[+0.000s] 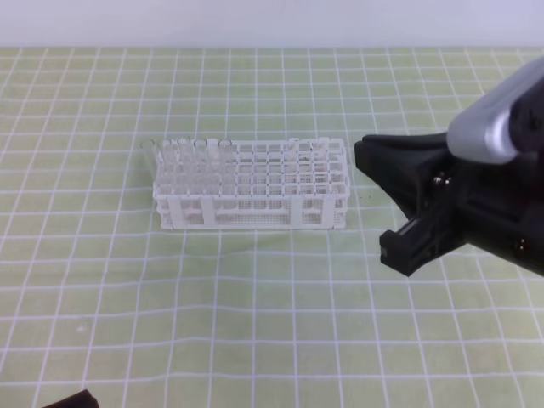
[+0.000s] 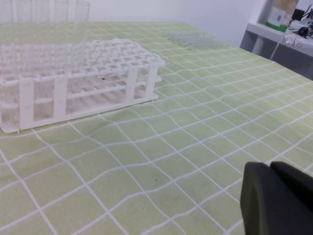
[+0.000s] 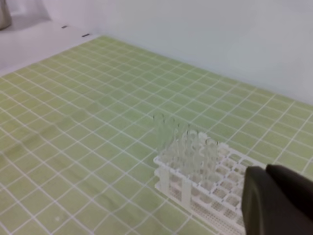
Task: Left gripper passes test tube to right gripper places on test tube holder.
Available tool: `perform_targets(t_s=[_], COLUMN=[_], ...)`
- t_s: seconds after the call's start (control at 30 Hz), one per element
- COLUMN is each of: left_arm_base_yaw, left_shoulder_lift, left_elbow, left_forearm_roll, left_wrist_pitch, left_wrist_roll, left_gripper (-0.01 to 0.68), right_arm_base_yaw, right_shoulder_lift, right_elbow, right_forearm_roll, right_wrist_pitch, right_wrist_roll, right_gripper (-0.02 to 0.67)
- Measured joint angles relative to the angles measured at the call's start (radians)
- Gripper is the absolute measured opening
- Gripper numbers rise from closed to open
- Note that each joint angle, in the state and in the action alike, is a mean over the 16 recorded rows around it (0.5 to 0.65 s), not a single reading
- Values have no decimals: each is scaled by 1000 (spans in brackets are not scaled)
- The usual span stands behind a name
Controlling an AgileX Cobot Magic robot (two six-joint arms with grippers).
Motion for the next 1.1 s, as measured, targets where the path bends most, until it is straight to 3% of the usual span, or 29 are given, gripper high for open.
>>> perform_targets(t_s=[0.4,0.6,0.8,1.1], left_arm_base_yaw=[0,0,0,0], left_shoulder_lift=[1,1,0,0], left_elbow=[2,1,-1,-1], left_forearm_roll=[0,0,0,0], left_wrist_pitch=[-2,-1,1,1], left_wrist_roll=[0,0,0,0], left_gripper=[0,0,0,0], right_arm_base_yaw=[-7,-62,-193,-486], right_shoulder_lift=[-26,-79,-229,-625], right_elbow=[2,30,140,436], right_forearm_roll=[-14,-13,25,137], right_wrist_pitch=[59,101,140,156], right_wrist_roll=[-1,-2,-3,-3], right_gripper=[-1,-1,-1,-1])
